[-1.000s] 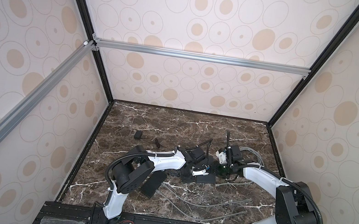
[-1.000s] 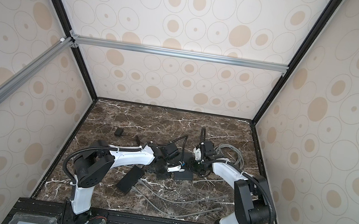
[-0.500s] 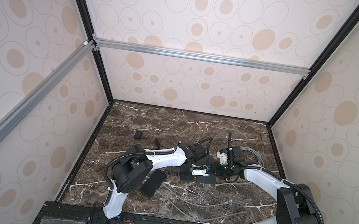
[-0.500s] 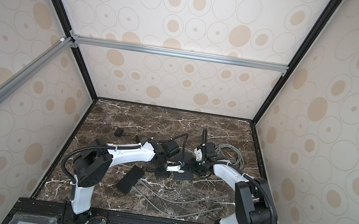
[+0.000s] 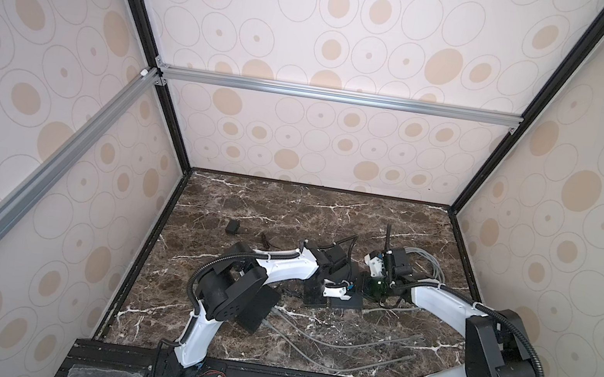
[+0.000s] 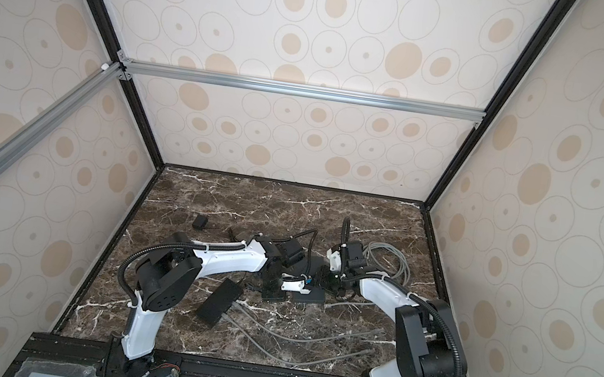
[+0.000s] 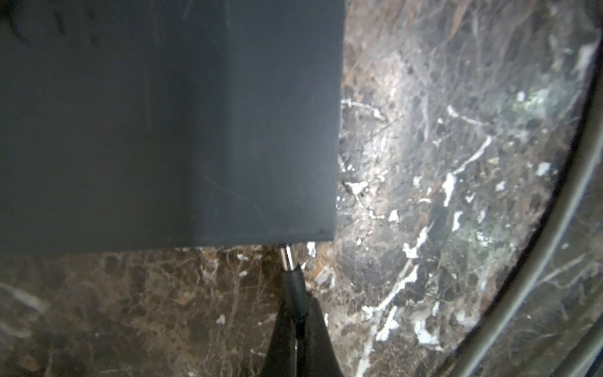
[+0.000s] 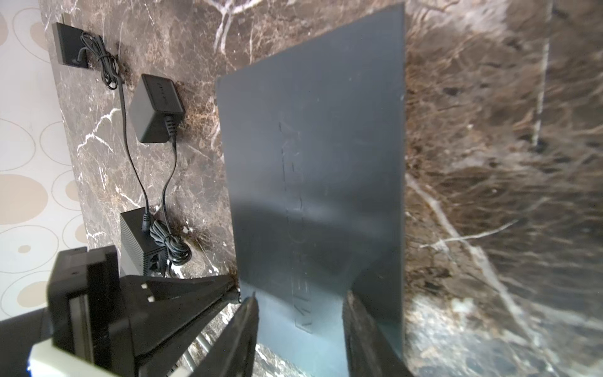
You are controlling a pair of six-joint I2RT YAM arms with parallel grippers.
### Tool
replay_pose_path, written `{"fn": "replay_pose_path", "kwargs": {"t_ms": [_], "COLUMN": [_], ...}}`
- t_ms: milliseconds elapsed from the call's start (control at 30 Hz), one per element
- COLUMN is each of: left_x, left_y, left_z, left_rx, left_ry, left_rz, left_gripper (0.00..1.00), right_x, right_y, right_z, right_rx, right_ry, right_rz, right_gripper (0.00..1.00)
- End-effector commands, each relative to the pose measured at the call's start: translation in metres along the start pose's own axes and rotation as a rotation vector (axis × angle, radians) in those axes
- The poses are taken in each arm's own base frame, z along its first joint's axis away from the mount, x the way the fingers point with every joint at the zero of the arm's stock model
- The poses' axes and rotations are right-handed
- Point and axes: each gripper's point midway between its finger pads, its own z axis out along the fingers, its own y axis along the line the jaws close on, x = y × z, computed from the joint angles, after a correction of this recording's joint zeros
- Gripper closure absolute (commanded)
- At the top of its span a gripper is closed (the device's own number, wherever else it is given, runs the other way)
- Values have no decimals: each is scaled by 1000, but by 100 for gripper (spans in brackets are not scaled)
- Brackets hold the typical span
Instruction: Insert the plug into the switch port
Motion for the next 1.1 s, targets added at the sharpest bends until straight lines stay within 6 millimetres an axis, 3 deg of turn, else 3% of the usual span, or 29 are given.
{"fn": "replay_pose_path", "kwargs": {"t_ms": [0,133,200,500,733,967,1067], "left_x": [-4,-9,-12,-22,-30,-28,-30], "left_y": [5,11,14,10,3,2,2], "left_z": [5,5,3,-1,-6,-5,-6], "left_rx": [6,-16,-27,-7,28,32,32], "left_ry": [7,-3,-14,-68,-122,-120,-124], "left_rz": [-13,-32,-43,-44,-36,-39,-40], "left_gripper": [100,100,100,100,100,100,100], "right_x": [18,22,24,26,29,19,17], "right_y": [-13,-16,-17,-17,-22,-26,-30], "right_z": [6,8,9,13,10,-11,-17], "right_rx": [29,29,26,15,39,132,180], "right_ry": [50,54,58,61,60,19,22], "right_rz": [37,40,42,50,39,-41,-60], "right_gripper": [55,57,64,74,74,72,67]}}
